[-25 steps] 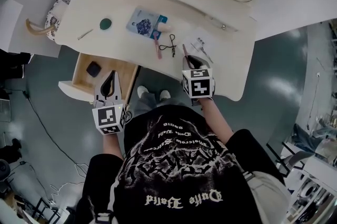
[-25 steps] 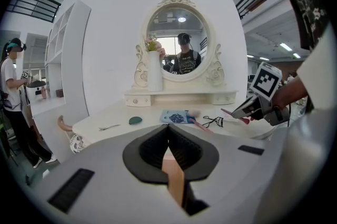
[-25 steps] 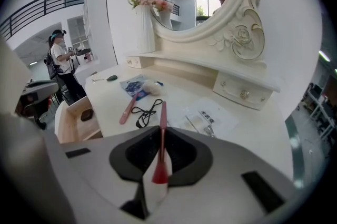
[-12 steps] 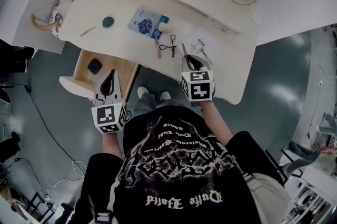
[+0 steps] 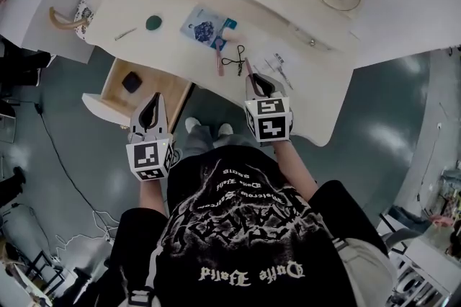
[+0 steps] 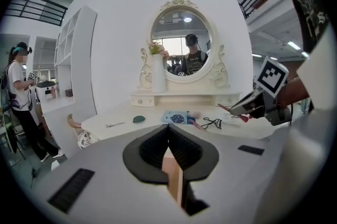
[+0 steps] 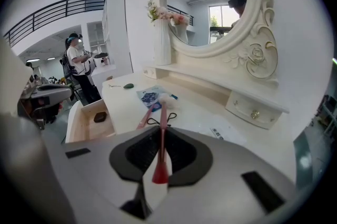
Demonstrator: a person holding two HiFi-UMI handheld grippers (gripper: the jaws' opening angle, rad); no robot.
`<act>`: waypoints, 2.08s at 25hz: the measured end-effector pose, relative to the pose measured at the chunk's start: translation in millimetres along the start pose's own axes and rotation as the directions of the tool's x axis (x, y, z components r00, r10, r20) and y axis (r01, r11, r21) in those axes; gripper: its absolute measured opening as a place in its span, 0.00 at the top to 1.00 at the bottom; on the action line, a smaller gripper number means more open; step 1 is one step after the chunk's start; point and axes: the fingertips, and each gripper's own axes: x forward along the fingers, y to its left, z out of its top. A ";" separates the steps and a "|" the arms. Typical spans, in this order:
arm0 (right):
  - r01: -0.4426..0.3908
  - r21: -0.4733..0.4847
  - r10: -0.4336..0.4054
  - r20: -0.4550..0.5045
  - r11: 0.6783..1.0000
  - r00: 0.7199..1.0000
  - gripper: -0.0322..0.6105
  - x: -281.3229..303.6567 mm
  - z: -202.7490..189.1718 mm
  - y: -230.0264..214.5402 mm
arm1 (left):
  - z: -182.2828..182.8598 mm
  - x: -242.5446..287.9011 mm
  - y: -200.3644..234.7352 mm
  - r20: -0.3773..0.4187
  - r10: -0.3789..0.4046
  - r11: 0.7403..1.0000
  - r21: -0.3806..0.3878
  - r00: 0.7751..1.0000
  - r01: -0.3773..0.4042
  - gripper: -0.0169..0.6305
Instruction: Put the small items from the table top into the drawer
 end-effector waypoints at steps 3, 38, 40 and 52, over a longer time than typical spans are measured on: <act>-0.027 -0.025 0.027 0.010 0.999 1.000 0.87 2.9 7.4 8.5 | -1.2 -3.1 3.7 0.001 0.018 1.000 -0.007 1.000 -0.018 0.95; -0.246 -0.233 0.247 -0.027 0.941 0.969 0.87 63.0 55.7 163.4 | -35.5 -43.6 127.8 -0.008 0.207 0.970 -0.129 0.978 -0.206 0.95; -0.256 -0.241 0.256 -0.032 0.936 0.966 0.87 65.7 56.5 171.9 | -38.4 -45.1 133.5 -0.012 0.208 0.969 -0.133 0.978 -0.208 0.95; -0.300 -0.267 0.291 -0.076 0.916 0.954 0.87 89.8 53.2 213.3 | -49.4 -44.6 168.0 -0.024 0.196 0.968 -0.154 0.980 -0.197 0.95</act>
